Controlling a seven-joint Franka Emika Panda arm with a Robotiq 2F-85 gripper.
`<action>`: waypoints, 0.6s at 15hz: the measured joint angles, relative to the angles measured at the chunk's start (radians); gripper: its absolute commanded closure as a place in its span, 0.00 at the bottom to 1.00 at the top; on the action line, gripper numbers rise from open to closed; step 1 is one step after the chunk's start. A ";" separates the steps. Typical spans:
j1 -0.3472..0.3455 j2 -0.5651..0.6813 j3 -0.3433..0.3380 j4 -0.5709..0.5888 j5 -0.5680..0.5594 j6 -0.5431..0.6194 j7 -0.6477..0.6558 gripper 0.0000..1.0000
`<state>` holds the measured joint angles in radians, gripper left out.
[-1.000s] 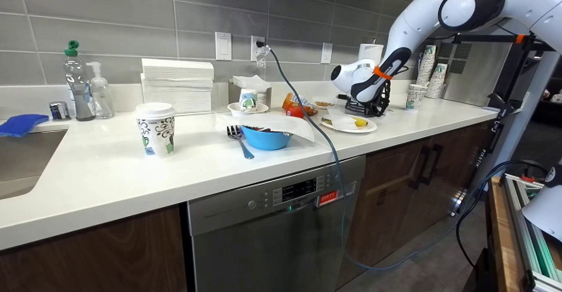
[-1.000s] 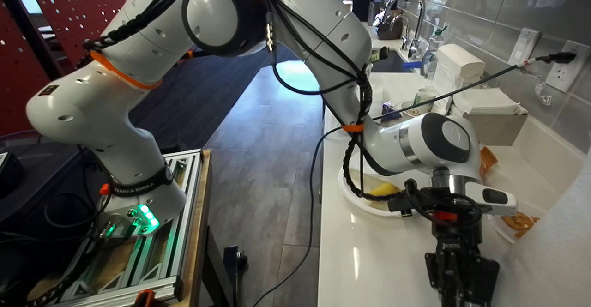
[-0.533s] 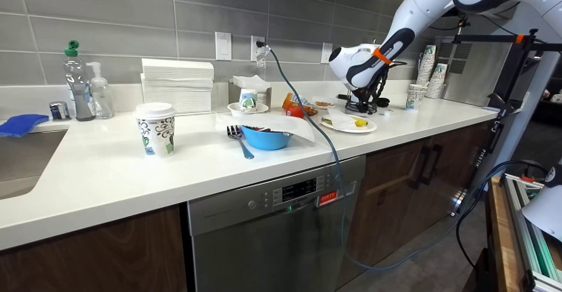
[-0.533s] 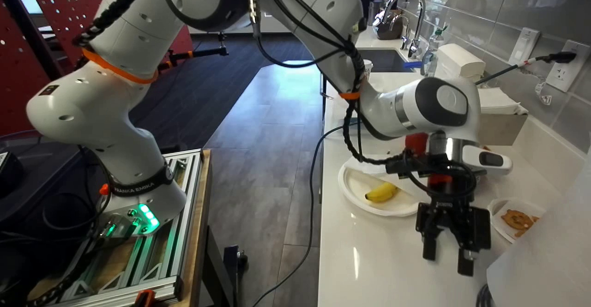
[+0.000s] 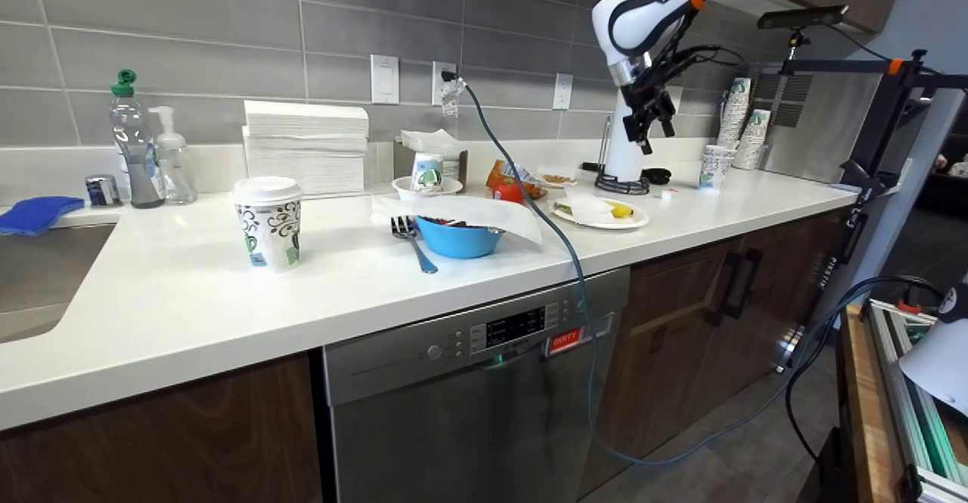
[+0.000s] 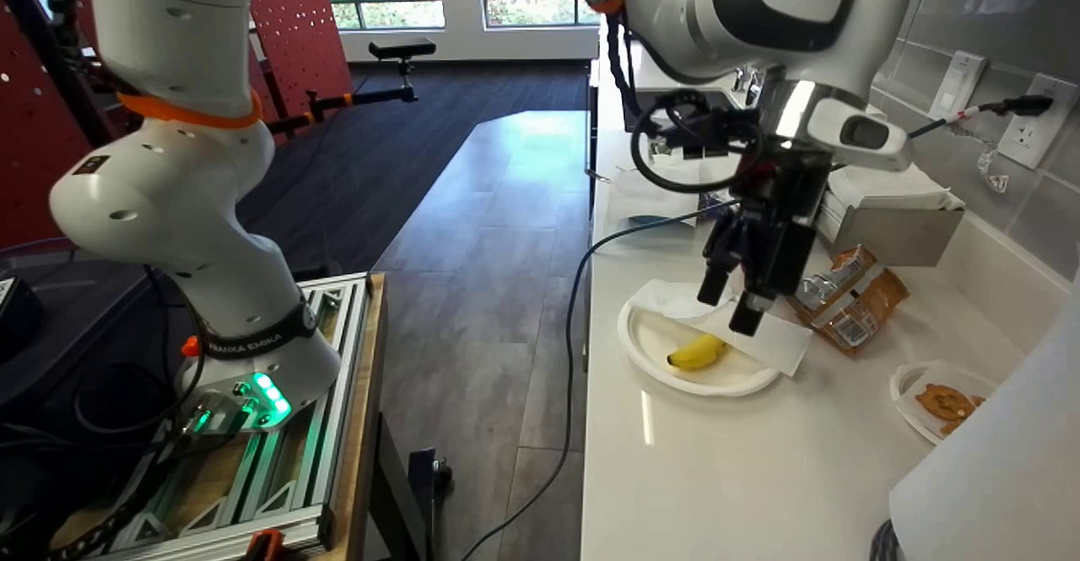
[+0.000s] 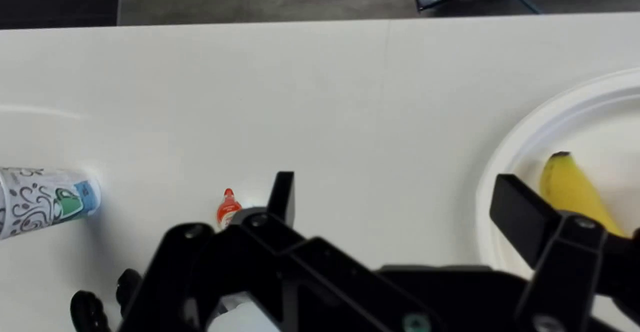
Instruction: Correctly position the coffee capsule
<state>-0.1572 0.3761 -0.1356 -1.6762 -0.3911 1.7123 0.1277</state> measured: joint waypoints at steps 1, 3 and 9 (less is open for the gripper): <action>-0.007 -0.056 -0.002 -0.028 0.043 -0.015 -0.025 0.00; -0.026 -0.166 -0.006 -0.103 0.113 -0.012 -0.088 0.00; -0.058 -0.444 -0.049 -0.423 0.165 0.202 -0.351 0.00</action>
<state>-0.2149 -0.0682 -0.1847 -2.0988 -0.2260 1.9139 -0.2238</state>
